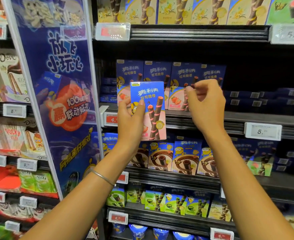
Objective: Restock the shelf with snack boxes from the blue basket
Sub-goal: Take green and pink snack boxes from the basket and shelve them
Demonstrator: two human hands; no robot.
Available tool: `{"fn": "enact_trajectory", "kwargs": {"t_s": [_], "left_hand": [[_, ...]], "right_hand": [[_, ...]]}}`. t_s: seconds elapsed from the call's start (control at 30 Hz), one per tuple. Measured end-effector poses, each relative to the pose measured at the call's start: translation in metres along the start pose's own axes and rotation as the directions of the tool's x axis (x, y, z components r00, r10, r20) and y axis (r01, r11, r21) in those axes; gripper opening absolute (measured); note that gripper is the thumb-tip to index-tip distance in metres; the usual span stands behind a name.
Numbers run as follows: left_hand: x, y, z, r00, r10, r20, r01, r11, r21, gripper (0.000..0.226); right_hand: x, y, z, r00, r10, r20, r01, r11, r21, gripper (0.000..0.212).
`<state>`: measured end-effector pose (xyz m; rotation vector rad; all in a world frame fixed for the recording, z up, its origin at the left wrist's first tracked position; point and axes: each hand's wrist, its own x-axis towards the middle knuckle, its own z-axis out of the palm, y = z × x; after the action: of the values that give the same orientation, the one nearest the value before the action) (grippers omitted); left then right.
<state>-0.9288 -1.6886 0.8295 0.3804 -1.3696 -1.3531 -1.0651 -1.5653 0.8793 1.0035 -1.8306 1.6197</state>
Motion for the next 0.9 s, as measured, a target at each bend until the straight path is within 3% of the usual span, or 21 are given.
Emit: {"fn": "enact_trajectory", "kwargs": {"t_s": [0.13,0.33,0.4,0.5,0.6,0.73,0.9], "left_hand": [[0.005,0.007,0.017,0.996,0.085,0.021,-0.086,0.996,0.024,0.022],[0.023,0.021,0.028,0.992,0.098,0.081,-0.101,0.994,0.038,0.024],[0.031,0.024,0.024,0.993,0.107,0.051,-0.110,0.992,0.065,0.025],[0.048,0.031,0.010,0.968,0.229,-0.101,-0.205,0.956,0.209,0.039],[0.066,0.034,0.001,0.954,0.241,-0.180,-0.172,0.928,0.331,0.056],[0.079,0.030,0.000,0.974,0.138,-0.179,-0.051,0.906,0.420,0.076],[0.092,0.023,0.000,0.990,-0.028,-0.135,0.075,0.932,0.354,0.084]], "right_hand": [[-0.032,-0.026,0.012,0.957,0.024,0.290,-0.065,0.989,0.132,0.029],[-0.021,-0.025,0.006,0.944,0.141,0.300,-0.217,0.946,0.240,0.036],[-0.013,-0.019,-0.001,0.945,0.169,0.281,-0.236,0.945,0.227,0.037],[0.002,-0.009,-0.019,0.963,0.199,0.182,-0.238,0.943,0.234,0.037],[0.018,0.004,-0.042,0.968,0.244,0.061,-0.251,0.933,0.258,0.037],[0.033,0.021,-0.067,0.964,0.255,-0.072,-0.234,0.946,0.225,0.038],[0.045,0.042,-0.078,0.950,0.281,-0.137,-0.265,0.956,0.124,0.041]]}}
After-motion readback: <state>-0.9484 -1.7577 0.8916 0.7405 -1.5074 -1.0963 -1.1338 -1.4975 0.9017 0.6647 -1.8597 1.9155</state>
